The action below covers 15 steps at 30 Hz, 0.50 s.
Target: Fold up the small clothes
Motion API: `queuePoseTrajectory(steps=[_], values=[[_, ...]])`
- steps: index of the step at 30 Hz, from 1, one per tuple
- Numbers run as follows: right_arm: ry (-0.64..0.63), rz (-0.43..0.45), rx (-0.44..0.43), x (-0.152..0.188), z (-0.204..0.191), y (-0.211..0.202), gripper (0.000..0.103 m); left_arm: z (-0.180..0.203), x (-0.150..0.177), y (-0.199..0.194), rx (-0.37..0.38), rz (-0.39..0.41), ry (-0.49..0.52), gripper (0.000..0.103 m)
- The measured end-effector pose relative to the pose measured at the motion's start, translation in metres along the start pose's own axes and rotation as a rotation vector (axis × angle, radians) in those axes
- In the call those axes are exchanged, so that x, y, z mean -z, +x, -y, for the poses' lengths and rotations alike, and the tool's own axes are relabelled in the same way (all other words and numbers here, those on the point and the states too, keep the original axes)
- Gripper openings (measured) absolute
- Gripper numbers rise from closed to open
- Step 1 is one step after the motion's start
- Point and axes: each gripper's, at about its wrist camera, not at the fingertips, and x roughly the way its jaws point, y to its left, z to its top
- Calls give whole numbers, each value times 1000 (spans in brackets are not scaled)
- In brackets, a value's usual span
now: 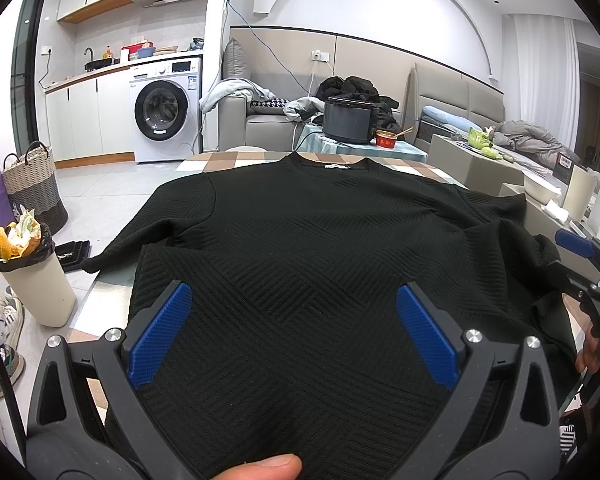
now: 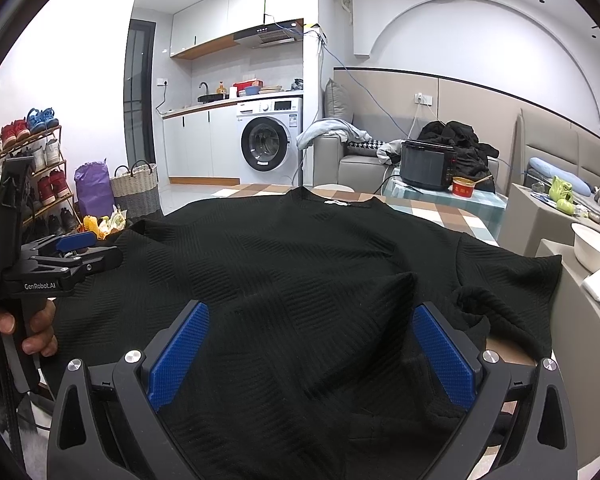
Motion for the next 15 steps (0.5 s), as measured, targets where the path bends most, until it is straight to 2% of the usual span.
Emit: queuePoseTrajectory(steps=[15], values=[[-2, -5, 0, -1, -2, 0, 103, 0, 0, 0, -1, -2, 1, 102]])
